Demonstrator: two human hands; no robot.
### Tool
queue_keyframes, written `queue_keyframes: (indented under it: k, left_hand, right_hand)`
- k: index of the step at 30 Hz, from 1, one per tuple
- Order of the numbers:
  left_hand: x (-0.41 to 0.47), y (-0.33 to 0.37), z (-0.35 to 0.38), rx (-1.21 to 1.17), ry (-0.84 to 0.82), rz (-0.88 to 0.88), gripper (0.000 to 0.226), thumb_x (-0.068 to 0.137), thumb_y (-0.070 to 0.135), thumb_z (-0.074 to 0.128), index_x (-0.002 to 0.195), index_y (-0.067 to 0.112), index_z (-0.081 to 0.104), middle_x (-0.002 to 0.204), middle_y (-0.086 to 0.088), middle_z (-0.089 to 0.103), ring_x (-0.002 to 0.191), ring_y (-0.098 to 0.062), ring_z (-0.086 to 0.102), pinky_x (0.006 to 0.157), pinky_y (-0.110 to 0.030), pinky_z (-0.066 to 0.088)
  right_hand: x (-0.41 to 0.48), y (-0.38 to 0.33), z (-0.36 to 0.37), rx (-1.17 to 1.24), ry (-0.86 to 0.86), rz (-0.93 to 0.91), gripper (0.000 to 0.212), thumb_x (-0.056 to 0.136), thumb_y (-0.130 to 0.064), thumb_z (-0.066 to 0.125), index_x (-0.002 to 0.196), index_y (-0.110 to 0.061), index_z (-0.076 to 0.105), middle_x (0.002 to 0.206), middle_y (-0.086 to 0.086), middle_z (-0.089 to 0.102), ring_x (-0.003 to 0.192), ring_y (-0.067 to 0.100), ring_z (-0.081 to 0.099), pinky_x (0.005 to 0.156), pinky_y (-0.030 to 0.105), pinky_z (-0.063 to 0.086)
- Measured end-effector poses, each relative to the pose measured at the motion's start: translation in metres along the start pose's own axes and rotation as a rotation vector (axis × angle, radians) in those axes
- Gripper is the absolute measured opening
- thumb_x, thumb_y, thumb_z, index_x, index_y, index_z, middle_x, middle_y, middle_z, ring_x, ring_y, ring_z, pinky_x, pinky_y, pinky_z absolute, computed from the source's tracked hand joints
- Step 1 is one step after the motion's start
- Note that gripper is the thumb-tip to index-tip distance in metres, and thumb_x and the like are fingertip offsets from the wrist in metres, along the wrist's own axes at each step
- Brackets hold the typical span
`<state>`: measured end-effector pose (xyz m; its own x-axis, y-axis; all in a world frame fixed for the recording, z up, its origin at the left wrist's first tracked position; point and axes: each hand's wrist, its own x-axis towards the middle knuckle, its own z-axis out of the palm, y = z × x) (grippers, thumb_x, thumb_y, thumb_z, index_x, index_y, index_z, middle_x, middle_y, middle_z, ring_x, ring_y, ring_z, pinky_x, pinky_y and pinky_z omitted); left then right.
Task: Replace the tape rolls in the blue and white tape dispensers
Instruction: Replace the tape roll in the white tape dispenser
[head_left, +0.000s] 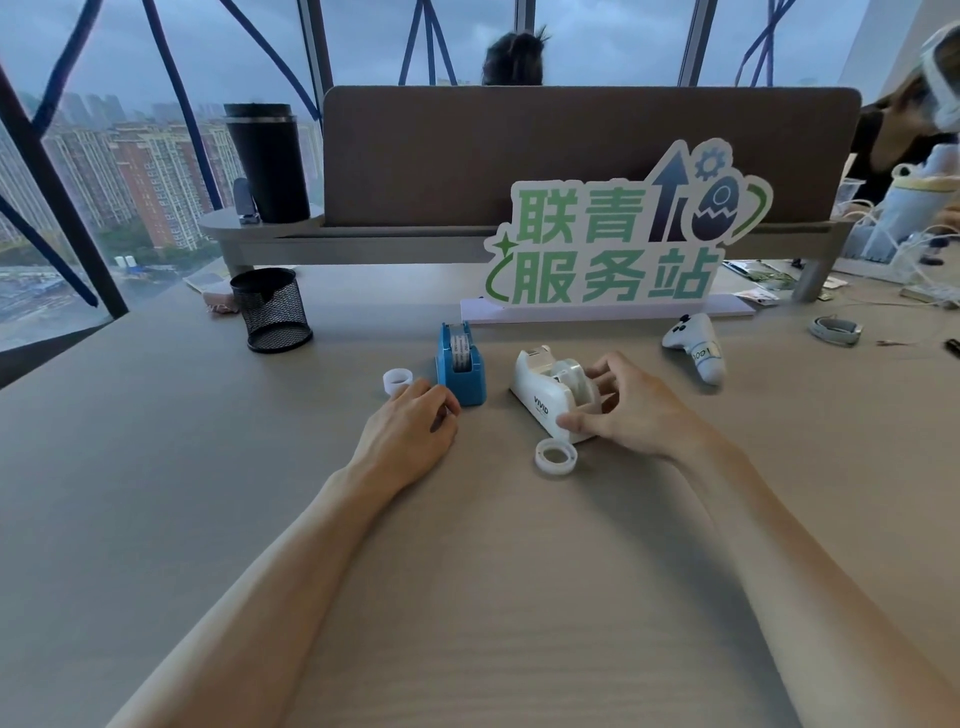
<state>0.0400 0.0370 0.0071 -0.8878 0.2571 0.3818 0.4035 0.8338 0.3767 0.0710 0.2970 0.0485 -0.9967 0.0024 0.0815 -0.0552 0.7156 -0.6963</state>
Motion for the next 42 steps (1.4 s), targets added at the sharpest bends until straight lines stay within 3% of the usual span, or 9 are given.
queue_keyframes:
  k: [3,12,17,20,23,27,33,37,42]
  left_hand:
    - [0.0,0.001,0.0,0.004,0.001,-0.007,0.017,0.091,0.026,0.052,0.105,0.023,0.061,0.112,0.004,0.056,0.103,-0.017,0.052,0.072,-0.03,0.041]
    - [0.0,0.0,0.0,-0.014,-0.015,-0.031,0.017,0.09,0.025,0.052,0.105,0.023,0.061,0.108,0.005,0.056,0.105,-0.017,0.052,0.072,-0.031,0.042]
    - [0.0,-0.002,-0.001,-0.009,-0.025,-0.022,0.016,0.09,0.026,0.052,0.103,0.024,0.061,0.106,0.006,0.054,0.101,-0.017,0.052,0.071,-0.03,0.04]
    - [0.0,-0.001,0.0,0.0,-0.028,-0.016,0.017,0.091,0.027,0.052,0.105,0.025,0.06,0.108,0.006,0.054,0.099,-0.016,0.052,0.072,-0.03,0.039]
    - [0.0,-0.001,0.0,0.013,-0.02,-0.013,0.017,0.091,0.027,0.052,0.106,0.025,0.061,0.109,0.005,0.055,0.1,-0.017,0.052,0.073,-0.031,0.04]
    - [0.0,0.0,0.0,0.028,-0.023,-0.001,0.018,0.092,0.028,0.052,0.107,0.024,0.061,0.109,0.005,0.053,0.099,-0.016,0.052,0.073,-0.029,0.04]
    - [0.0,-0.001,0.0,0.029,-0.02,-0.004,0.018,0.091,0.027,0.052,0.106,0.024,0.061,0.109,0.004,0.054,0.102,-0.016,0.052,0.073,-0.03,0.042]
    - [0.0,0.0,0.0,0.026,-0.023,-0.004,0.018,0.091,0.027,0.051,0.106,0.025,0.061,0.11,0.004,0.054,0.103,-0.017,0.051,0.074,-0.03,0.041]
    - [-0.001,0.001,-0.002,0.026,-0.019,-0.017,0.018,0.091,0.026,0.051,0.106,0.024,0.061,0.111,0.004,0.055,0.104,-0.017,0.051,0.074,-0.029,0.04]
  right_hand:
    - [0.013,-0.002,0.018,0.008,0.084,0.026,0.061,0.066,-0.049,0.082,0.107,-0.025,0.045,0.106,-0.003,0.063,0.096,0.017,0.062,0.085,0.034,0.049]
    - [0.054,-0.013,0.044,0.046,0.227,0.042,0.057,0.071,-0.048,0.079,0.105,-0.019,0.043,0.098,-0.005,0.06,0.087,0.018,0.058,0.068,0.031,0.04]
    - [0.038,0.011,0.037,0.172,0.207,0.006,0.061,0.077,-0.045,0.076,0.126,-0.02,0.05,0.107,-0.004,0.067,0.09,0.01,0.063,0.079,0.022,0.047]
    - [0.011,0.019,0.024,0.25,0.077,-0.092,0.059,0.079,-0.049,0.071,0.128,-0.024,0.051,0.11,-0.008,0.069,0.095,0.007,0.063,0.081,0.016,0.043]
    - [-0.009,0.019,0.019,0.219,-0.177,-0.173,0.084,0.063,-0.059,0.08,0.135,-0.034,0.045,0.117,-0.013,0.066,0.107,0.004,0.059,0.091,0.018,0.042]
    - [-0.008,0.018,0.019,0.113,-0.265,-0.208,0.088,0.061,-0.038,0.089,0.138,-0.035,0.045,0.118,-0.014,0.064,0.112,0.0,0.056,0.097,0.014,0.041]
    - [0.0,0.026,0.023,0.142,0.033,-0.153,0.045,0.075,-0.032,0.081,0.117,-0.024,0.065,0.101,-0.006,0.07,0.081,0.003,0.062,0.078,0.013,0.047]
    - [0.018,0.034,0.021,0.034,0.221,-0.085,0.05,0.081,-0.033,0.074,0.125,-0.015,0.059,0.114,0.002,0.069,0.096,0.014,0.064,0.086,0.025,0.047]
    - [0.043,0.033,0.022,-0.074,0.295,-0.021,0.047,0.085,-0.027,0.066,0.128,-0.01,0.056,0.123,0.01,0.067,0.11,0.026,0.063,0.094,0.033,0.048]
